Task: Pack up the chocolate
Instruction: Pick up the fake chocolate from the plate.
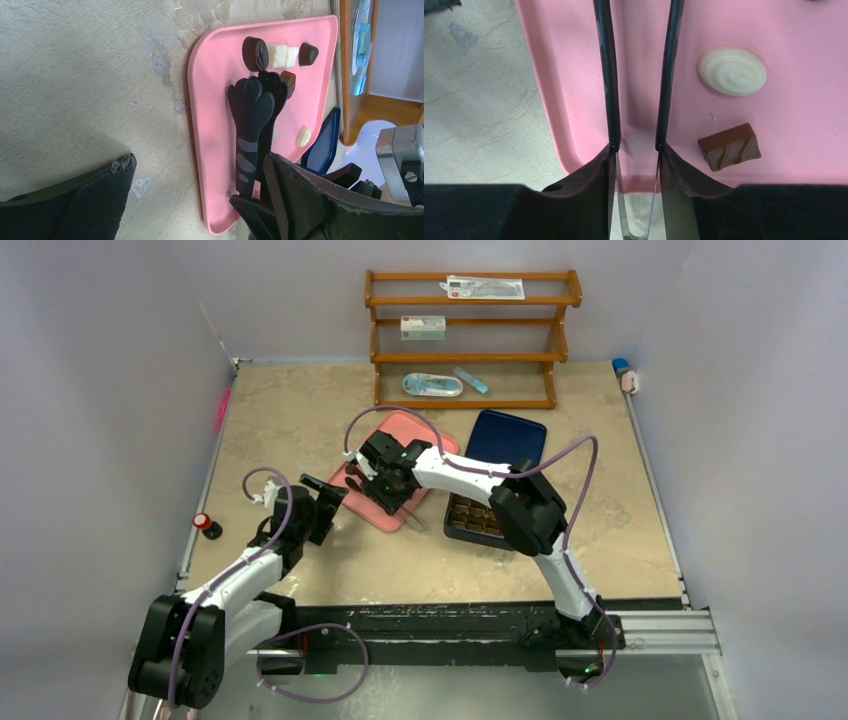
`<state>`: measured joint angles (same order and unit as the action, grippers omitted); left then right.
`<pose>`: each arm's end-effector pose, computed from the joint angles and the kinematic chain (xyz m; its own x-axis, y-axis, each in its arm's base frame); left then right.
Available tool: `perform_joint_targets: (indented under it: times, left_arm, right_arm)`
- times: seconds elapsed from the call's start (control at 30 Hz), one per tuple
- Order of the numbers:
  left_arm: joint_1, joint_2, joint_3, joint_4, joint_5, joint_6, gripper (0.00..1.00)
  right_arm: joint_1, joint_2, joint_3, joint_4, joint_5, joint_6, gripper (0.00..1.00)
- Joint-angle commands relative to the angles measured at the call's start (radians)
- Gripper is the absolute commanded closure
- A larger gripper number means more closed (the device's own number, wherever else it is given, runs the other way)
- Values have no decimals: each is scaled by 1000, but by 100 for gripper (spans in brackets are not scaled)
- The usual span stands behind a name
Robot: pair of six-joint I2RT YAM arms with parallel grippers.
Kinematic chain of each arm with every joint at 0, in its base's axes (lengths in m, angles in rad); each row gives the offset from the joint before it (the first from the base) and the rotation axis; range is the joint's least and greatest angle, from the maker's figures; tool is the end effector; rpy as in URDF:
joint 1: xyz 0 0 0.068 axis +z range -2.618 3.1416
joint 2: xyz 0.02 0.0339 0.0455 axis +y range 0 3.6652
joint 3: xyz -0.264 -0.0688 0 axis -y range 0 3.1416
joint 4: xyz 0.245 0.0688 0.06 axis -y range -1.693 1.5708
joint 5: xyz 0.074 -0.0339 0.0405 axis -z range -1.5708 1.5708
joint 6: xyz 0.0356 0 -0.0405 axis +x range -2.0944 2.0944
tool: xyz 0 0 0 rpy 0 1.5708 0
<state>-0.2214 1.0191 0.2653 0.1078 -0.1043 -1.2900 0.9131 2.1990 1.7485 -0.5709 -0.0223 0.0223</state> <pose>0.1849 -0.0378 0.1485 -0.2947 -0.9132 -0.2815 -0.5263 0.4010 -0.7499 0.2922 0.3796 0.1810 -0.5390 -0.6614 -0.5216 -0.7865 0.6168 0.0307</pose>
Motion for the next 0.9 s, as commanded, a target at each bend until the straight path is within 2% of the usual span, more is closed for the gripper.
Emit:
perform_joint_targets:
  times: [0.0, 0.27, 0.87]
  left_arm:
    - [13, -13, 13, -24, -11, 11, 0]
    - [17, -13, 11, -23, -10, 11, 0]
    - [27, 10, 2, 4, 9, 10, 0]
  right_arm:
    - [-5, 13, 61, -26, -12, -18, 61]
    - [-5, 32, 93, -46, 7, -15, 55]
    - [-19, 35, 82, -61, 45, 2, 54]
